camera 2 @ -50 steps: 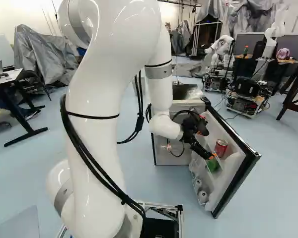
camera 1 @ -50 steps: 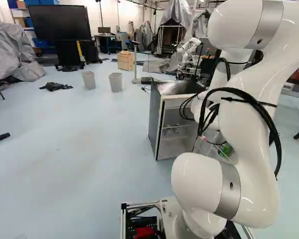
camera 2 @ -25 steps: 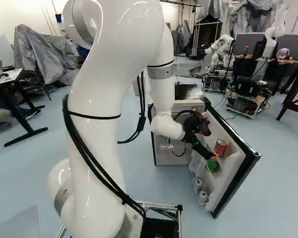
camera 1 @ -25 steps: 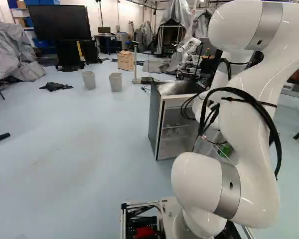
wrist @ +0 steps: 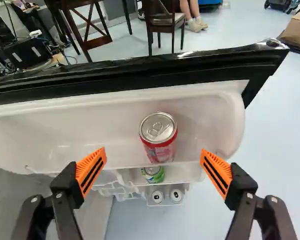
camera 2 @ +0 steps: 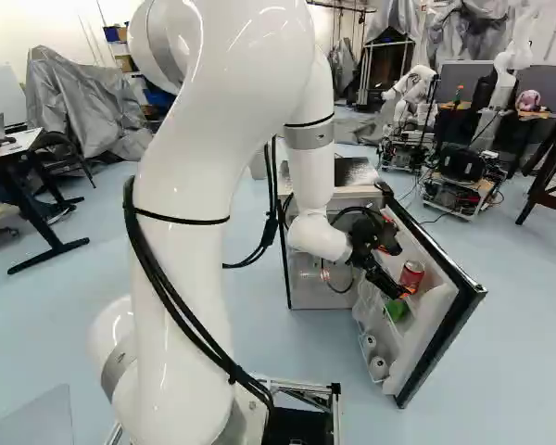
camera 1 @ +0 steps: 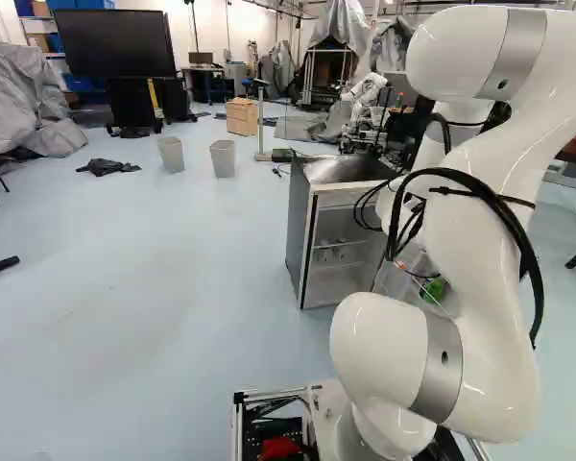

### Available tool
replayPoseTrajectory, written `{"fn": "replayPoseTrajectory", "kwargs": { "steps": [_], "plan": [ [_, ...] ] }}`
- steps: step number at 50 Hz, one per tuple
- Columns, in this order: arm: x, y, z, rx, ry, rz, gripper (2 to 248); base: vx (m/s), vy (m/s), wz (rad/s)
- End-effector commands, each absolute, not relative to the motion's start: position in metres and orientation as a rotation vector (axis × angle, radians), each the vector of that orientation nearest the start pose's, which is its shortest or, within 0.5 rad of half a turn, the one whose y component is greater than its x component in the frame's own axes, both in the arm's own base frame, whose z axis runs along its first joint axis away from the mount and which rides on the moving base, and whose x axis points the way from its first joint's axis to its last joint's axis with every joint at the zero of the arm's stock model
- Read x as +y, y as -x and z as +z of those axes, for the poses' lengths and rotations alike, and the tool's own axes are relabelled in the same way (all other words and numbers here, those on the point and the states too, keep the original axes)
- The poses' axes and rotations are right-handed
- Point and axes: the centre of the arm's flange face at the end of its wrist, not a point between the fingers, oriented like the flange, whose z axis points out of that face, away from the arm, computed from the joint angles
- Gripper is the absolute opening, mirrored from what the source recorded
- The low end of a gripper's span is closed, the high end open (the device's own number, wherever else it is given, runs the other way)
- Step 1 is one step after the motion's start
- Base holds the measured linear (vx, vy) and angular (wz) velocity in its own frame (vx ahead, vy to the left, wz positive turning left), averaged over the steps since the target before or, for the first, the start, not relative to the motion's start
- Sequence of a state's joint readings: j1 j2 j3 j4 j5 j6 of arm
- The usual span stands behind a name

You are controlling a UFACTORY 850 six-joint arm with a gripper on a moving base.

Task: Grab a drink from the fridge

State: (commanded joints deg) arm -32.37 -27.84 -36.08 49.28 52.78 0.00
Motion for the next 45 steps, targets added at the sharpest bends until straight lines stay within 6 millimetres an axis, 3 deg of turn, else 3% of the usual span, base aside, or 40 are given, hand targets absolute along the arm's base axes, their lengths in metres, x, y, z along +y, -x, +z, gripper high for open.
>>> {"fn": "replayPoseTrajectory", "kwargs": {
  "steps": [27,45],
  "plan": [
    [-0.2913,-0.3478,0.2613,-1.572,-1.728,1.074,247,0.000,0.000,0.000],
    [-0.2913,-0.3478,0.2613,-1.429,-1.809,1.005,247,0.000,0.000,0.000]
  ]
}}
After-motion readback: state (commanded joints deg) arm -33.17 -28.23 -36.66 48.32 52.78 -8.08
